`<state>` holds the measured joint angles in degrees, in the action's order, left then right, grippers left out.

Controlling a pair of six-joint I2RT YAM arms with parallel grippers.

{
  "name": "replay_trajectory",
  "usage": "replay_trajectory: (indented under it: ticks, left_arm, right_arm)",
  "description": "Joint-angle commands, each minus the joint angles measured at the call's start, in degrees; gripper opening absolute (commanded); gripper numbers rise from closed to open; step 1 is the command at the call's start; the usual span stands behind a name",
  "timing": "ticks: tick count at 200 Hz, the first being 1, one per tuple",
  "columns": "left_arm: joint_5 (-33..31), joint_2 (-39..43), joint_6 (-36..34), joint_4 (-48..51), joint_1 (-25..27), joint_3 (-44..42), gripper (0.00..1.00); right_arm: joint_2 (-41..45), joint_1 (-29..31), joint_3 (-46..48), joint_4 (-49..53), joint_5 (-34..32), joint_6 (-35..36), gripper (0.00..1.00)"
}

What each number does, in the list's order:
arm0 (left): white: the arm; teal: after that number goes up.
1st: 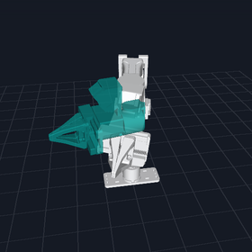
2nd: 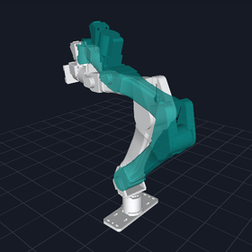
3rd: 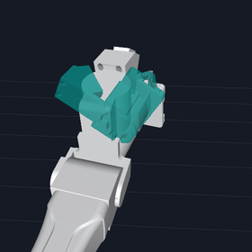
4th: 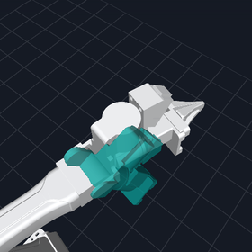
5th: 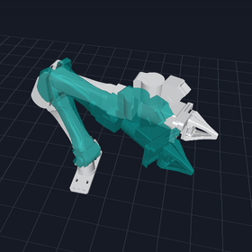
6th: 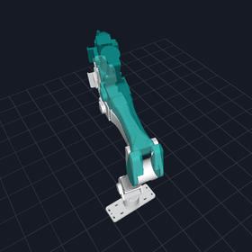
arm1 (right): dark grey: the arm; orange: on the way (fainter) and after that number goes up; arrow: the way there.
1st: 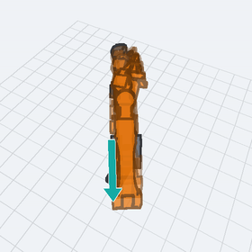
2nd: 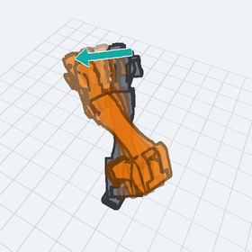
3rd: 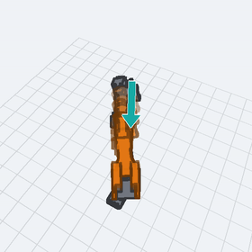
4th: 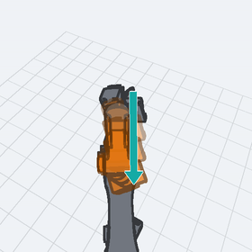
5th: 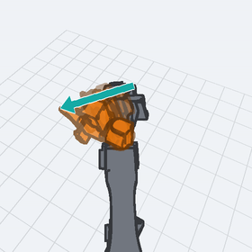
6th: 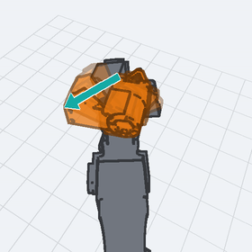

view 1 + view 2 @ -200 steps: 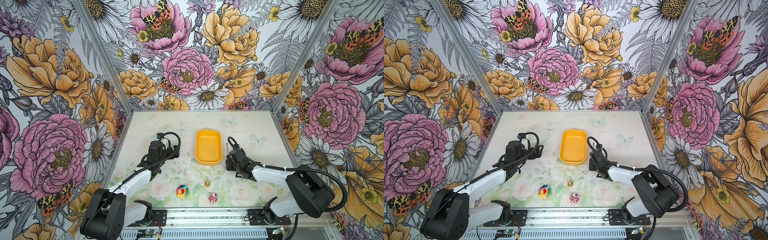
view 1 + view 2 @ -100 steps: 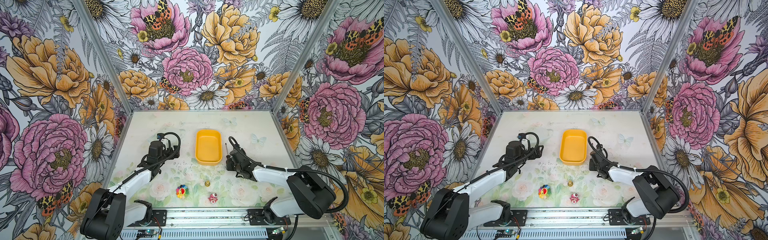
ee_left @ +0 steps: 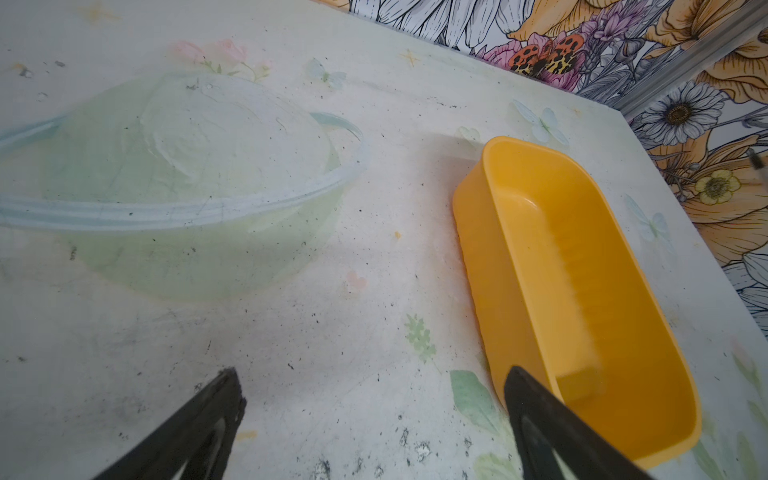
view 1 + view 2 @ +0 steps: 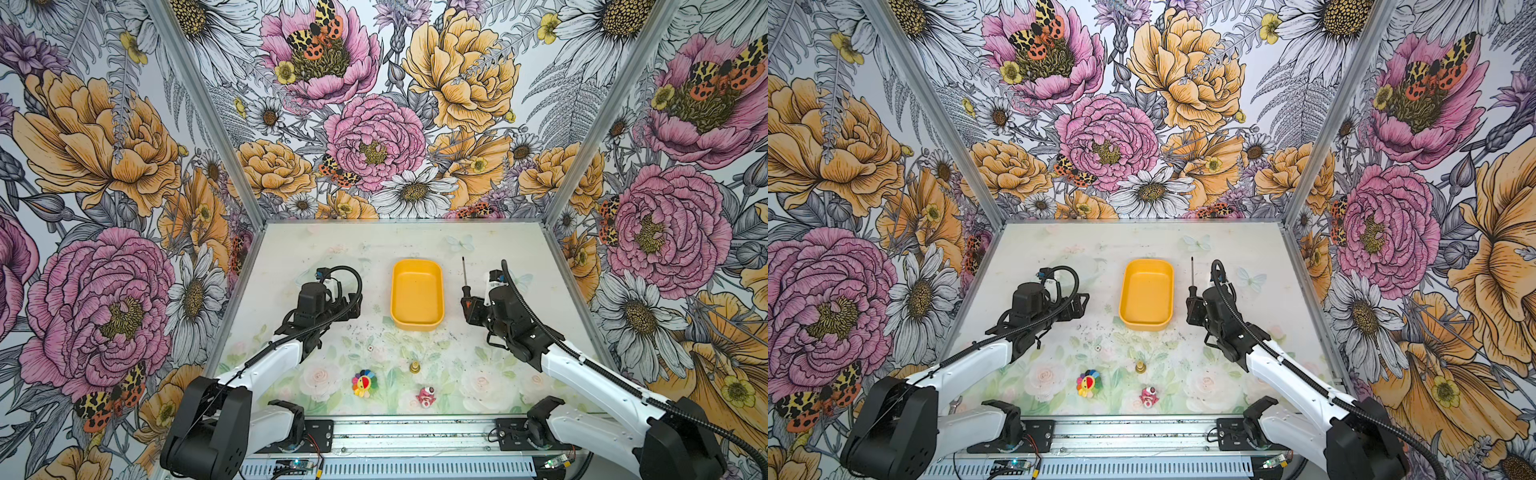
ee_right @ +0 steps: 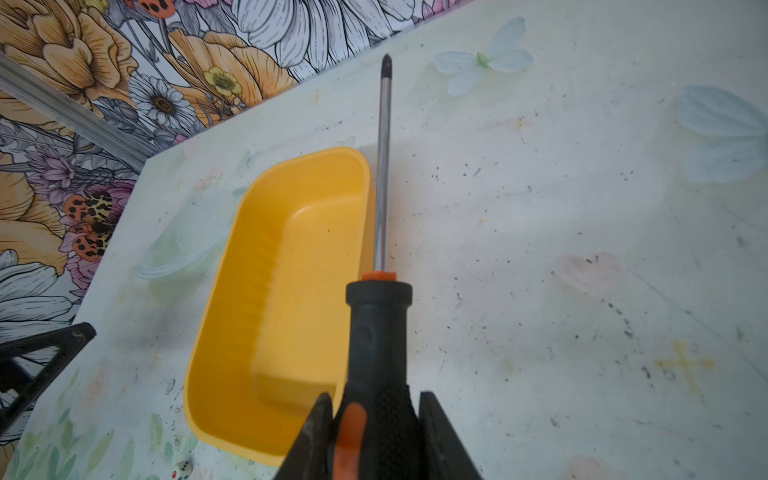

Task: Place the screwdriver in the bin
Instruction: 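Lift the screwdriver with the right gripper and carry it over the yellow bin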

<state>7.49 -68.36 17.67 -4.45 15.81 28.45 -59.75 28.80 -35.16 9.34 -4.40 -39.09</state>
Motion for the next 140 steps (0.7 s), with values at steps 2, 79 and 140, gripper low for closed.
replay_trajectory:
  ticks: [2,79,140]
  left_arm:
    - [2.01,0.76,0.62,-0.21,0.36,0.48,0.99]
    - [2.72,1.03,1.43,-0.11,0.44,0.12,0.99]
    - [2.91,1.03,1.00,0.14,0.46,0.25,0.99]
  right_arm:
    - [-1.54,0.68,-6.95,-0.21,-0.05,-0.50,0.00]
    - [-23.76,8.07,-23.57,0.12,-4.52,-2.63,0.00]
    - [-34.06,10.57,-28.31,2.26,-5.00,-6.56,0.00]
